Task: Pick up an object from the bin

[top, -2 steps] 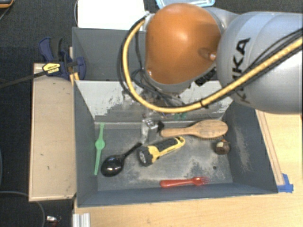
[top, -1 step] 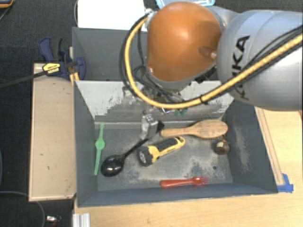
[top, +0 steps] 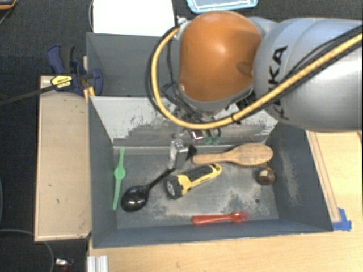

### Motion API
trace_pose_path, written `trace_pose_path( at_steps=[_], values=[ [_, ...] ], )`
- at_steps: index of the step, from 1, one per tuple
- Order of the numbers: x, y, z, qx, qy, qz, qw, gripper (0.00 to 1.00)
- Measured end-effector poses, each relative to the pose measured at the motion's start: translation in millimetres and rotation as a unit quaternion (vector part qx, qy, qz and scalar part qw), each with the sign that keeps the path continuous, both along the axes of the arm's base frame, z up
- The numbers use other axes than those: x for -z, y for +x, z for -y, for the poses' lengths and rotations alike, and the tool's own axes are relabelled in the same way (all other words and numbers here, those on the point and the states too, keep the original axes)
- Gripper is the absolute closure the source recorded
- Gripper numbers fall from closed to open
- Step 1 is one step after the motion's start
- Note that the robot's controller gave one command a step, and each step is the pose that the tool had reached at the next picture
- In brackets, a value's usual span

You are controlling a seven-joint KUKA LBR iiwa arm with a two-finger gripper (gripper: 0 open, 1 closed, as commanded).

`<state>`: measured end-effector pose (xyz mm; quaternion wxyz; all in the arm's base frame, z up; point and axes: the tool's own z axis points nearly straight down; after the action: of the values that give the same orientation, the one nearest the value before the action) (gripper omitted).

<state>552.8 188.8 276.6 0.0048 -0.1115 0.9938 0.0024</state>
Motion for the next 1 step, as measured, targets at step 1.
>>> trace_pose_path(
  at_steps=[1],
  values=[
    [46.8,8.0,-29.2,-0.082,0.0,0.0029,0.9966,0.0]
  ],
)
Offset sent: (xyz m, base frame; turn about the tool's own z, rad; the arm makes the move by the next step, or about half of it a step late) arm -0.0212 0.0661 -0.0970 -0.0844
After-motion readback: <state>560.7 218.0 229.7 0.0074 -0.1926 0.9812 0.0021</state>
